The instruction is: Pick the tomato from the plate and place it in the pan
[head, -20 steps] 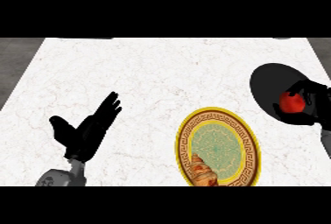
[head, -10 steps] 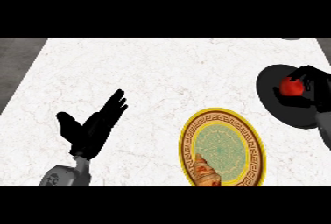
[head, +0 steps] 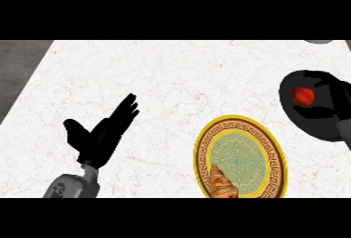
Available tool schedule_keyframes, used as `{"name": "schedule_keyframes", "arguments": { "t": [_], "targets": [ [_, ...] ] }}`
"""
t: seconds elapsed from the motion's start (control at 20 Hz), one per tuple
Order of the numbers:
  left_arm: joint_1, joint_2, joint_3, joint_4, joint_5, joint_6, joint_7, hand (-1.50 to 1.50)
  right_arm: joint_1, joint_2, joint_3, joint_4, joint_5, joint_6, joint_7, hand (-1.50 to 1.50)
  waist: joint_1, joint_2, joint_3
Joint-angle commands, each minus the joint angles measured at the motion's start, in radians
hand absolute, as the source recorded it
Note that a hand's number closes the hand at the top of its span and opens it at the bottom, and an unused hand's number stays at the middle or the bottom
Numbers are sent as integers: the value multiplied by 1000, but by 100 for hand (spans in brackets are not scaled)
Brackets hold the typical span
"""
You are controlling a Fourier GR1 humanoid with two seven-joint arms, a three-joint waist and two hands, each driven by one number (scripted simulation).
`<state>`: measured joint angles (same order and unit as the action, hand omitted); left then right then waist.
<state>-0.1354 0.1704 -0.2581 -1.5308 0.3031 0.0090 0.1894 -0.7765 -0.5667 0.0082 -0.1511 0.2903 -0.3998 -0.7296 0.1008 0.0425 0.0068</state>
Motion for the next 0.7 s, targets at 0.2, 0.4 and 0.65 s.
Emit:
{"name": "schedule_keyframes", "arguments": {
  "t": [0.2,0.4,0.65],
  "targets": [
    [-12,-4,15,5,5,3,5,0,-32,36,-114,14,-118,205,-109,-150,-12,0,5],
    [19,12,27,-12,14,-8,-4,0,-19,-21,-211,31,-216,368,-147,-150,-17,-3,5],
    [14,0,25,-4,0,7,-7,0,-31,-83,-227,81,-235,588,-76,-150,-17,-3,3]
  ]
}}
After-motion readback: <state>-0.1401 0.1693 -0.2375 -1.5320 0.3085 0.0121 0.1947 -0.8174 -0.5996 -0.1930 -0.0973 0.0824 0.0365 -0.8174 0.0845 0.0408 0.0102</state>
